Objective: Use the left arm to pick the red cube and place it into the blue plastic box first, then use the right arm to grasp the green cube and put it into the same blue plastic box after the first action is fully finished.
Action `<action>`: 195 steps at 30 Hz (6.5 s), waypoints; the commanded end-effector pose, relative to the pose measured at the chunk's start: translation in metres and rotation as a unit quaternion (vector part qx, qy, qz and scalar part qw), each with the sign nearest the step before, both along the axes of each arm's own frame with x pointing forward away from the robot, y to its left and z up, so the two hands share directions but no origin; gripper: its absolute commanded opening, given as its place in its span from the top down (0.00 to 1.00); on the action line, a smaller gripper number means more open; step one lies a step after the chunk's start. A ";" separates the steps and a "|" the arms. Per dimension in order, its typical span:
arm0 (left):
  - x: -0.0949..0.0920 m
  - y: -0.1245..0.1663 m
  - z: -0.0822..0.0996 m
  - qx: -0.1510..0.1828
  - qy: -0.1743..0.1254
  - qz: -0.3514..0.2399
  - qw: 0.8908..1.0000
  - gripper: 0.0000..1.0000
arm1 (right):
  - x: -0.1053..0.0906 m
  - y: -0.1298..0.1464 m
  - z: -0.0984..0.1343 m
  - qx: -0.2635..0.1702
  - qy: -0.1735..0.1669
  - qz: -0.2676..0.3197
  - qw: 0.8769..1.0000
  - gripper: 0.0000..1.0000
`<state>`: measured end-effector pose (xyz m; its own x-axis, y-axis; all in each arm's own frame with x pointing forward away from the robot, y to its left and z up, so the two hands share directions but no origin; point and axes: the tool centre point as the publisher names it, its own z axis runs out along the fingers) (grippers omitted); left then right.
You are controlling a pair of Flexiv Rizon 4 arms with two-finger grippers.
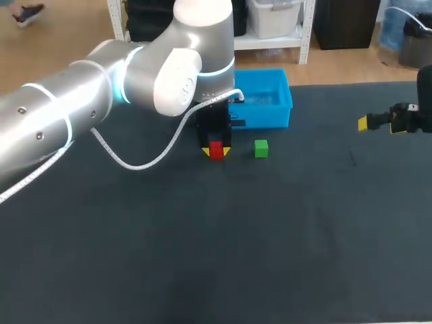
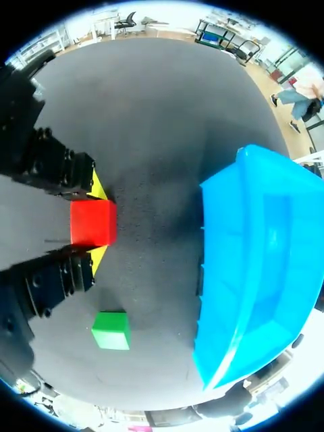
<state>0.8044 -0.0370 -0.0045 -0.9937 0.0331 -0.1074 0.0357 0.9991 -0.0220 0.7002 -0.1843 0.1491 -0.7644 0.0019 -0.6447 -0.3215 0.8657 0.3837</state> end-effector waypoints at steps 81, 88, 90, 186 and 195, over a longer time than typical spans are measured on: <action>-0.010 0.018 0.146 -0.129 -0.259 -0.110 0.951 1.00 | 0.000 -0.001 0.000 0.000 0.001 0.001 1.000 0.00; -0.009 0.020 0.150 -0.144 -0.275 -0.121 0.943 1.00 | 0.000 -0.001 0.000 0.000 0.001 0.001 1.000 0.00; -0.009 0.020 0.150 -0.144 -0.274 -0.120 0.943 1.00 | 0.000 -0.001 0.000 0.000 0.001 0.001 1.000 0.00; 0.155 -0.030 0.074 -0.126 -0.202 -0.195 0.951 0.28 | 0.000 -0.001 0.000 0.000 0.001 0.001 1.000 0.00; 0.152 -0.032 0.088 -0.119 -0.212 -0.199 0.949 0.07 | 0.000 -0.001 0.000 0.000 0.001 0.001 1.000 0.00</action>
<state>0.9535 -0.0673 0.0792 -0.7700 0.3177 -0.5533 0.4658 0.8725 -0.1474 0.7002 -0.1843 0.1491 -0.7645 0.0020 -0.6447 -0.3214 0.8657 0.3838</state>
